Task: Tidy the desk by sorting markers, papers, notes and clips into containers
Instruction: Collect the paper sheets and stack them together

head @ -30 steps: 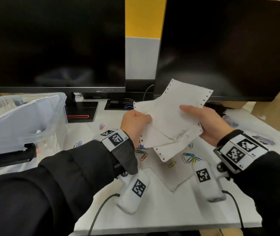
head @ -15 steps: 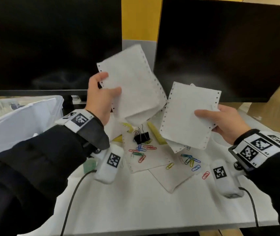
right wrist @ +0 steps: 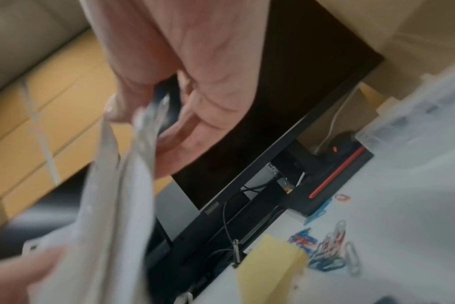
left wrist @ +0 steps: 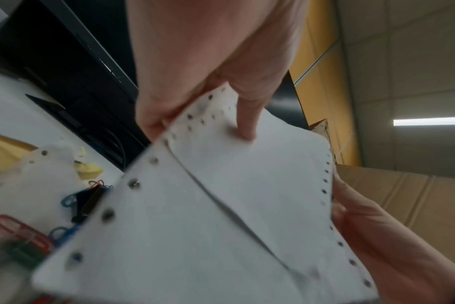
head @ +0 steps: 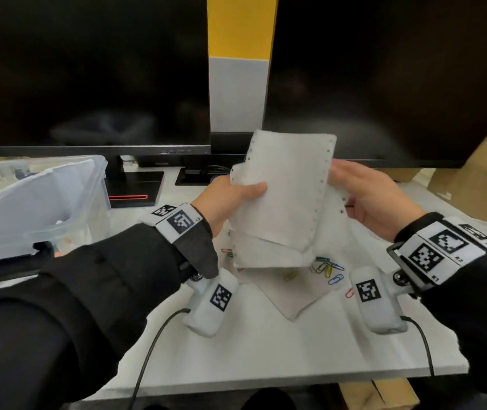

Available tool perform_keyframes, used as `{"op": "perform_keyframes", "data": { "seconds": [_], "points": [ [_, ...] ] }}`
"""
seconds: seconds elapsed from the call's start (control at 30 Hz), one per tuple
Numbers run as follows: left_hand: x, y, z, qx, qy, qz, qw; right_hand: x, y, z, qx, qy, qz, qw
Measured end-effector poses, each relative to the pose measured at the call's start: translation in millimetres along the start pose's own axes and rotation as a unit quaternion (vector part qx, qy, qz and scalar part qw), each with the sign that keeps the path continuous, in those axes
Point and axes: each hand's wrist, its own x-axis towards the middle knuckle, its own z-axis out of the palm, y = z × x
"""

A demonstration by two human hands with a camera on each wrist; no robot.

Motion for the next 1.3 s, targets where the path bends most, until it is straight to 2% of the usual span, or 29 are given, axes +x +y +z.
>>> {"op": "perform_keyframes", "data": {
  "seconds": [0.03,0.1,0.17,0.2,0.27,0.33,0.4,0.47,0.53,0.6,0.73,0.87,0.93,1.0,1.07,1.17,1.23,1.3],
  "points": [
    [0.5,1.5,1.3,-0.016,0.014,0.009,1.000,-1.1,-1.3,-2.3,0.039,0.002,0.009,0.999],
    [-1.4,4.8,7.5,-0.036,0.034,0.022,0.999,-6.2,-4.5,-2.9,0.091,-0.042,0.035,0.994],
    [-4.4,6.5,18.7,-0.038,0.034,0.028,0.998,-13.3,-5.6,4.3,0.114,-0.086,0.045,0.989],
    [-6.1,6.5,25.1,-0.028,0.028,0.025,0.999,-14.6,-3.7,9.0,0.103,-0.081,0.041,0.991],
    [-6.3,1.9,35.7,0.041,0.010,0.015,0.999,-12.5,1.6,15.6,0.024,-0.011,0.019,0.999],
    [-4.6,-6.9,38.3,0.190,-0.017,0.006,0.982,-6.1,6.9,14.7,-0.055,0.086,0.002,0.995],
    [-8.3,-16.8,34.9,0.371,-0.058,-0.003,0.927,0.6,12.8,6.3,-0.106,0.166,-0.014,0.980],
    [-15.8,-25.0,30.5,0.493,-0.141,0.021,0.858,4.5,17.4,-1.9,-0.127,0.234,-0.035,0.963],
    [-26.3,-29.4,28.6,0.529,-0.259,0.059,0.806,5.2,20.9,-6.6,-0.125,0.290,-0.058,0.947],
    [-34.5,-34.6,29.1,0.558,-0.317,0.092,0.762,3.1,24.0,-8.4,-0.139,0.332,-0.081,0.929],
    [-40.6,-46.8,33.5,0.663,-0.327,0.168,0.652,-5.4,26.6,-3.8,-0.209,0.354,-0.157,0.898],
    [-38.2,-49.8,31.9,0.692,-0.302,0.226,0.615,-7.6,23.9,2.6,-0.262,0.301,-0.172,0.901],
    [-37.7,-49.9,33.7,0.696,-0.275,0.258,0.612,-6.7,23.6,6.2,-0.300,0.276,-0.172,0.897],
    [-38.5,-46.6,34.2,0.683,-0.242,0.278,0.630,-5.4,25.0,9.1,-0.340,0.258,-0.184,0.885],
    [-37.7,-38.6,29.8,0.650,-0.198,0.295,0.672,-4.7,27.1,9.0,-0.361,0.253,-0.214,0.872],
    [-31.9,-15.9,14.9,0.575,-0.122,0.308,0.748,-2.2,31.4,5.3,-0.364,0.261,-0.248,0.859],
    [-24.7,2.5,5.1,0.502,-0.049,0.344,0.792,0.7,34.3,4.0,-0.359,0.256,-0.239,0.865],
    [-16.6,20.5,-2.8,0.432,0.025,0.364,0.825,3.7,37.2,4.8,-0.362,0.240,-0.227,0.872]
  ]
}}
